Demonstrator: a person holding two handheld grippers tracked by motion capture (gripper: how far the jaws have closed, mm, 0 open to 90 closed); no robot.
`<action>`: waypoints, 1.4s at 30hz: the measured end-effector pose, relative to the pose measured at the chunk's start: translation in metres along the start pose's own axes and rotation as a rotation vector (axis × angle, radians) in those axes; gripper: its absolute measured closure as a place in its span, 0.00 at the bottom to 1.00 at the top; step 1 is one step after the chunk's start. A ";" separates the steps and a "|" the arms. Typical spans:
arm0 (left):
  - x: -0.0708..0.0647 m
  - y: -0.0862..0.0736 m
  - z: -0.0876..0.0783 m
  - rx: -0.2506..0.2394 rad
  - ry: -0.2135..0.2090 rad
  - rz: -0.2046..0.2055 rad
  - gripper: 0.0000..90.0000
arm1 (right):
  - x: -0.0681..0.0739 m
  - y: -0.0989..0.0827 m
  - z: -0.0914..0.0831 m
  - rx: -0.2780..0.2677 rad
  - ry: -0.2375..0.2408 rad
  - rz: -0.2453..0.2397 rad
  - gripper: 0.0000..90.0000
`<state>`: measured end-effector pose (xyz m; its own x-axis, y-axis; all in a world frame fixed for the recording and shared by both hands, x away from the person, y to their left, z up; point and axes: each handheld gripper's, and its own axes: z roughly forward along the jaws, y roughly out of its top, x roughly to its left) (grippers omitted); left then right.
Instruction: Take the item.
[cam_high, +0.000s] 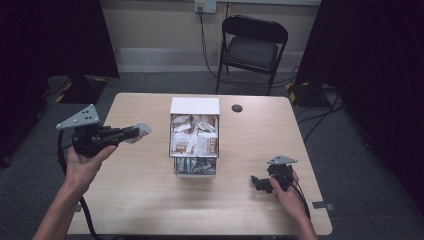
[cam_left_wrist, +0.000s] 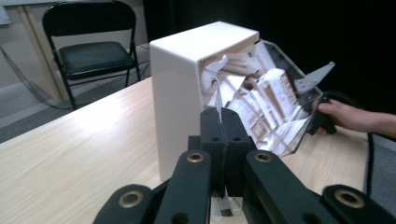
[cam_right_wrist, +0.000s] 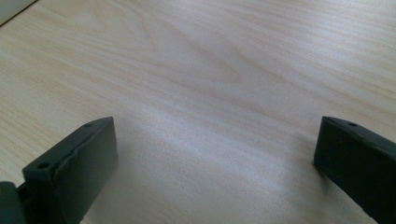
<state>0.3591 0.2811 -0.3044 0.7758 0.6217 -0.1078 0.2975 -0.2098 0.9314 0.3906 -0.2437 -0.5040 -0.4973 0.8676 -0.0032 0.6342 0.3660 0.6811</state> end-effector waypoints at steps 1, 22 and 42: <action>0.000 -0.002 0.000 -0.004 0.001 0.012 1.00 | 0.000 0.000 0.000 0.000 0.000 0.000 0.00; 0.016 -0.040 0.016 0.058 0.026 -0.035 1.00 | 0.000 0.000 0.000 0.000 0.000 0.000 0.00; 0.024 -0.058 0.064 0.160 0.036 -0.042 1.00 | 0.000 0.000 0.000 0.000 0.000 0.001 0.00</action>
<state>0.3961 0.2597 -0.3833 0.7414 0.6582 -0.1304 0.4161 -0.2985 0.8589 0.3905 -0.2436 -0.5040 -0.4965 0.8680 -0.0025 0.6350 0.3652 0.6807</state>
